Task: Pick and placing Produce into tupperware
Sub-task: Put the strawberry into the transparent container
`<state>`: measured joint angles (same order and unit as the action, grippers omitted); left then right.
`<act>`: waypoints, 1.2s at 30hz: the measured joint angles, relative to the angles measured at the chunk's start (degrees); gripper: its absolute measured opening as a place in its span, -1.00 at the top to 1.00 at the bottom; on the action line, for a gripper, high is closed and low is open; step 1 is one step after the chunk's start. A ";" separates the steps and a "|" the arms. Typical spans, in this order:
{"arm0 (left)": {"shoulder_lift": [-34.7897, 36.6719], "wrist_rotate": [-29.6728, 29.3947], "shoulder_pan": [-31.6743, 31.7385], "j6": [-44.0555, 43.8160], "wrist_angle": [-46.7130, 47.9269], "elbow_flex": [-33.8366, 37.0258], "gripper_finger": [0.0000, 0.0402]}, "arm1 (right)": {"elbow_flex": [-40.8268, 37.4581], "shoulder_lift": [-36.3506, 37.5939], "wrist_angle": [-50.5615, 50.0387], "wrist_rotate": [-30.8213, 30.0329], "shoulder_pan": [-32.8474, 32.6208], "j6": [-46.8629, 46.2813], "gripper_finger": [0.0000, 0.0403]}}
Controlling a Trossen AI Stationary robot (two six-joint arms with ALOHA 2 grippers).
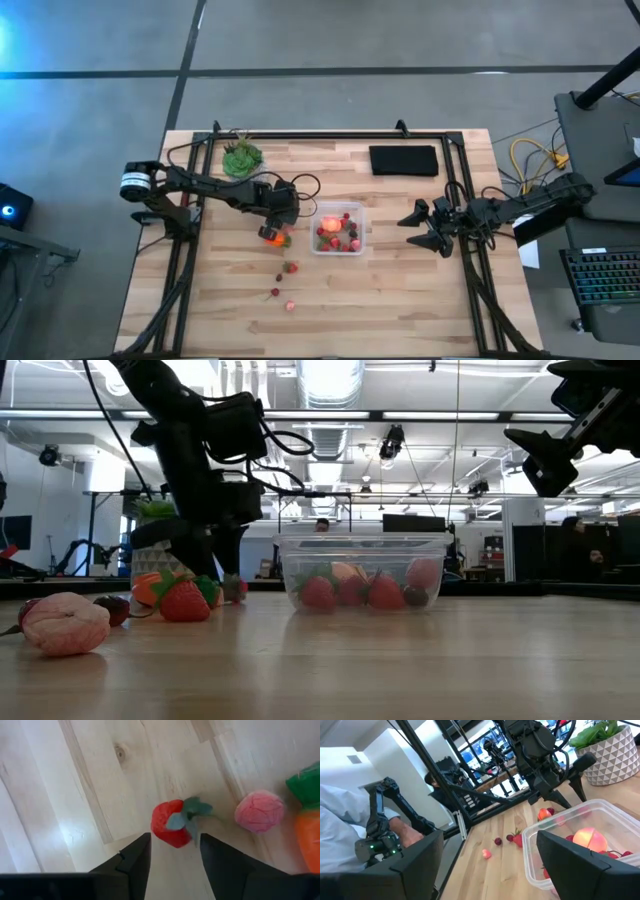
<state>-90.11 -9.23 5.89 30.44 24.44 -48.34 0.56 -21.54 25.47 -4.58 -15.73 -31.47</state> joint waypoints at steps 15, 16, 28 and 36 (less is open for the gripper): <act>-2.29 0.08 0.00 -0.02 -4.37 0.09 0.36 | 0.00 0.00 0.00 0.00 0.00 -0.01 -0.55; -2.75 -0.08 0.00 -0.02 -4.04 0.12 0.36 | 0.00 0.01 0.00 0.00 0.02 -0.01 -0.55; -3.85 -5.05 0.07 -3.79 -5.69 -0.88 0.31 | 0.00 0.00 0.00 0.00 0.00 0.00 -0.53; -3.72 -4.41 -0.03 -13.93 -2.65 -3.58 0.01 | 0.00 0.00 0.02 0.00 0.00 -0.01 -0.55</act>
<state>-93.82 -13.65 5.86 16.50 21.80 -51.92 0.56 -21.54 25.50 -4.58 -15.73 -31.48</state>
